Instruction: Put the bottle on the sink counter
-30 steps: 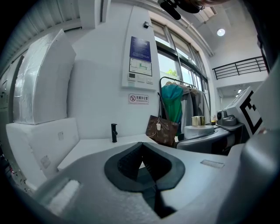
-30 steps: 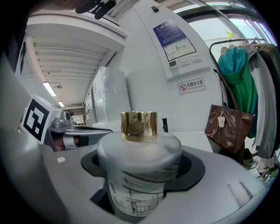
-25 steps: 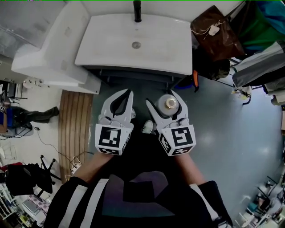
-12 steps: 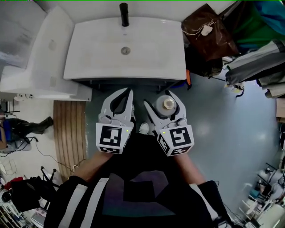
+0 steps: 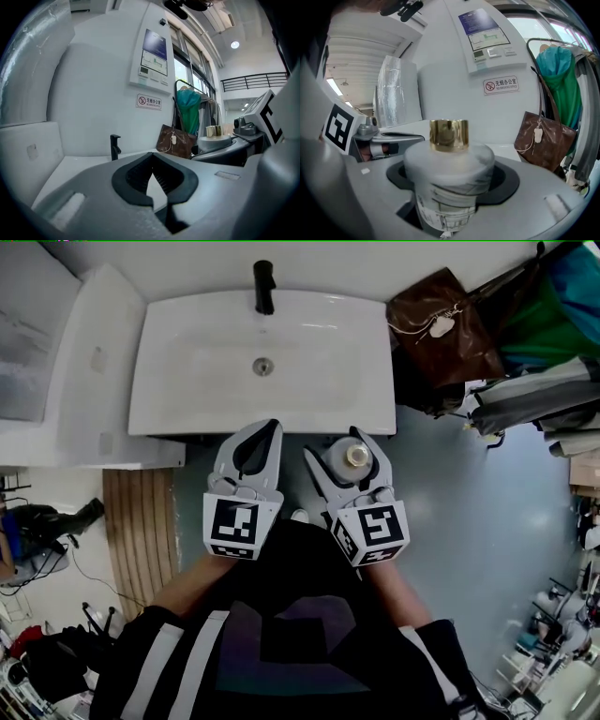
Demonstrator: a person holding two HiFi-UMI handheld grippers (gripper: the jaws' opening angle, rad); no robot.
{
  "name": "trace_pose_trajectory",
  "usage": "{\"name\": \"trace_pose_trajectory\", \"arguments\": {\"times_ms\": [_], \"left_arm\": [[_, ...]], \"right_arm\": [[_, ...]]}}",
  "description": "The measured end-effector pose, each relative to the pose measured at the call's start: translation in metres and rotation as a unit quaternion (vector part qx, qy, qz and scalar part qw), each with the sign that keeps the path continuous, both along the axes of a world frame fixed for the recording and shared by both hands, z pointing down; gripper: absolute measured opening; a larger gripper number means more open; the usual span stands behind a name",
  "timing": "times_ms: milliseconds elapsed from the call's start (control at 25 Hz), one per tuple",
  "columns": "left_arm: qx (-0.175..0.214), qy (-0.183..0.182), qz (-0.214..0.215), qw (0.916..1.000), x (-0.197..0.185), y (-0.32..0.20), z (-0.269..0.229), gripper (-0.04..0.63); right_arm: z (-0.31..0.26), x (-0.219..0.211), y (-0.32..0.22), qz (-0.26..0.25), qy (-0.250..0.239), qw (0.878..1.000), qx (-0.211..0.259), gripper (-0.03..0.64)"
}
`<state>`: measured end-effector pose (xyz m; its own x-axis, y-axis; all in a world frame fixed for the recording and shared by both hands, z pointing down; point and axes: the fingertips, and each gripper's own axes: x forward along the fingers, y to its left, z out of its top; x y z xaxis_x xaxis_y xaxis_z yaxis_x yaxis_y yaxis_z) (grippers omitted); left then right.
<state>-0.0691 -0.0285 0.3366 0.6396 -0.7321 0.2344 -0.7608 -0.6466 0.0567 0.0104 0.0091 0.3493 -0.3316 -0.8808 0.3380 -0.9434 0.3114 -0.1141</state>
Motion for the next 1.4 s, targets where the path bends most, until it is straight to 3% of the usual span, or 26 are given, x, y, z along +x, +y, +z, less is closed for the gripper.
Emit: {"name": "trace_pose_trajectory", "arguments": {"times_ms": [400, 840, 1160, 1400], "left_arm": [[0.010, 0.024, 0.028, 0.9993, -0.004, -0.048, -0.014, -0.002], [0.014, 0.022, 0.023, 0.9994, -0.012, -0.073, -0.014, -0.002], [0.012, 0.014, 0.008, 0.9998, 0.005, -0.110, -0.009, -0.002], [-0.014, -0.001, -0.006, 0.9999, 0.029, -0.140, 0.007, -0.002]], "right_arm": [[-0.020, -0.007, -0.046, 0.019, 0.026, 0.999, 0.012, 0.341], [-0.019, -0.012, -0.079, 0.016, 0.020, 1.000, 0.014, 0.341], [-0.006, 0.004, -0.118, -0.001, 0.013, 1.000, 0.007, 0.341], [0.008, 0.031, -0.152, -0.008, 0.005, 1.000, -0.013, 0.341]]}}
